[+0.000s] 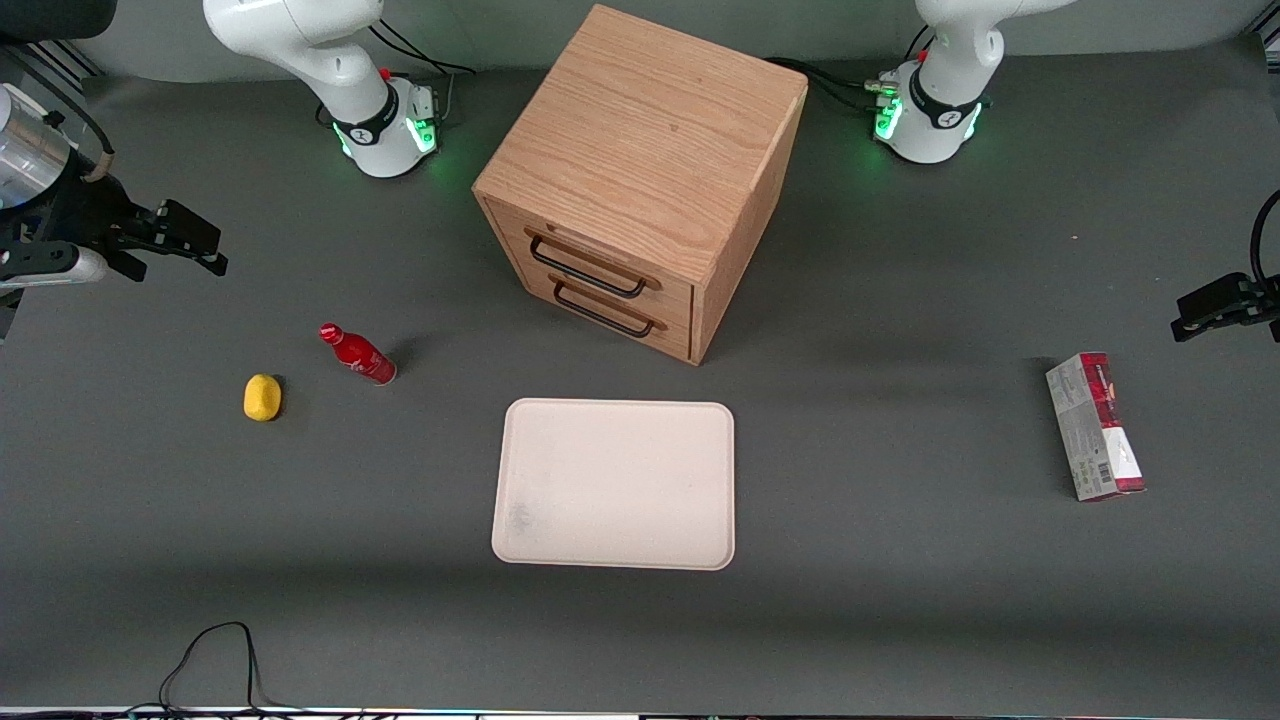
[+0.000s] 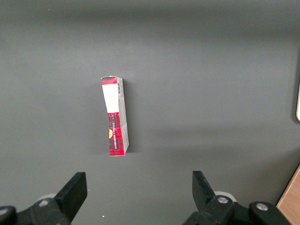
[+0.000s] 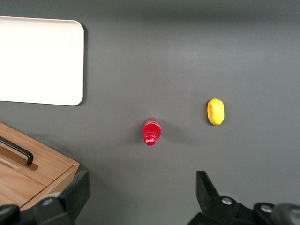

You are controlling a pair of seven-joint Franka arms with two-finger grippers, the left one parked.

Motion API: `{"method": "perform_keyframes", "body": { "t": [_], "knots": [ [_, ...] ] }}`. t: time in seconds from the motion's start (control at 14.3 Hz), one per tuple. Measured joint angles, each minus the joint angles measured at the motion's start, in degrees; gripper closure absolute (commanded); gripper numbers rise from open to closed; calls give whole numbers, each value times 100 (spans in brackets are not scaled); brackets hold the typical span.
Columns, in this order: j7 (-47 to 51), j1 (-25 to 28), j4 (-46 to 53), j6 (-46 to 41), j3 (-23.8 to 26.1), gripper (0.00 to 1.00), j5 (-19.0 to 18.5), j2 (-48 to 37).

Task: Place coke bottle on tray
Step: 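Move the open right gripper down over the red Coca-Cola bottle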

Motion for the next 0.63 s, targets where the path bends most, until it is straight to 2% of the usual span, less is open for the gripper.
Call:
{"method": "perform_keyframes", "body": {
  "t": [0.42,0.63],
  "knots": [
    [0,4,38,-157,9,0,13,183],
    [0,6,-521,106,8,0,18,176]
  ]
}}
